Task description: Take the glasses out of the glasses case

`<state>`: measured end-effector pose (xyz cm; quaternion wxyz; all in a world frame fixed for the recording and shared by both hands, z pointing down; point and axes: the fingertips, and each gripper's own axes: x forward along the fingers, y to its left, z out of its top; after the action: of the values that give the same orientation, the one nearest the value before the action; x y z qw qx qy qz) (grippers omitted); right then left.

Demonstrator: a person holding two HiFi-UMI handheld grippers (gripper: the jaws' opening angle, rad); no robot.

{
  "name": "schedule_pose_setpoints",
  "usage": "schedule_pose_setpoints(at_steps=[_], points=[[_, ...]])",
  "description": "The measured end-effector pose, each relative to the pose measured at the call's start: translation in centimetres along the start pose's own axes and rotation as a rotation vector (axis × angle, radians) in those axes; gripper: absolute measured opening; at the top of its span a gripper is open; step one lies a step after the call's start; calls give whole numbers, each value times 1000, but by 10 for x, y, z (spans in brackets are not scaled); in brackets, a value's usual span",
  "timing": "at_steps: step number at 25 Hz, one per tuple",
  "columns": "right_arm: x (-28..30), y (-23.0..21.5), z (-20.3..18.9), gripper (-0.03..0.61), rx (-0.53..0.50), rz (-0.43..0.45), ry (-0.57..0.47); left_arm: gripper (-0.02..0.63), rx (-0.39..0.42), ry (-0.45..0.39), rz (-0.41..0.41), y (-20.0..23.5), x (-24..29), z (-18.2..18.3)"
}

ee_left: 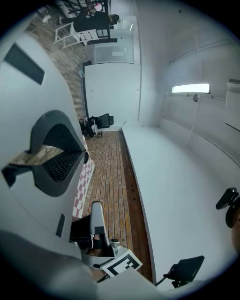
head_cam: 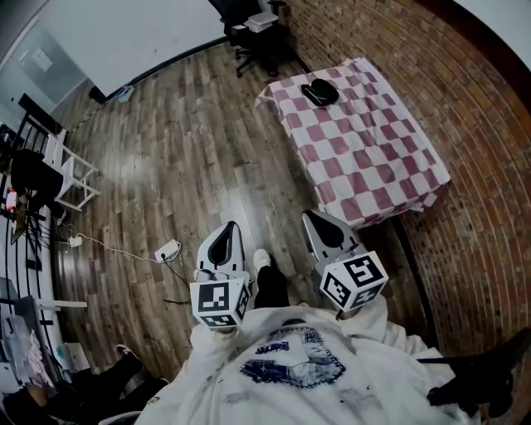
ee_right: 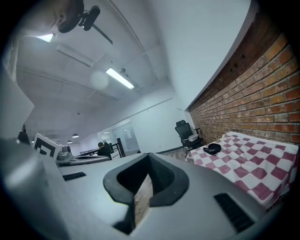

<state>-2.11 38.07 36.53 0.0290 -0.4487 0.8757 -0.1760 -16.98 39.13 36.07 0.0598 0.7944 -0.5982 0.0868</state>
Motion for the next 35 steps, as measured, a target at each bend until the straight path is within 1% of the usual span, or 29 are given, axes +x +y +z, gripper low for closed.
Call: schedule_pose_setpoints(at_steps=[7,19,28,35], points=[[64,-13,1,14,13,-35,30,9,-12,11,-22,46,52,-1],[202,-10,8,14,10,-49,82,9,-28,28,-52,152,143,8],[280,-7,19,14,7,-75,71,9,-28,20,-79,215,192,21],[316,-3,27,14,5,-125,41,9,-24,9,-115,250,216,26]])
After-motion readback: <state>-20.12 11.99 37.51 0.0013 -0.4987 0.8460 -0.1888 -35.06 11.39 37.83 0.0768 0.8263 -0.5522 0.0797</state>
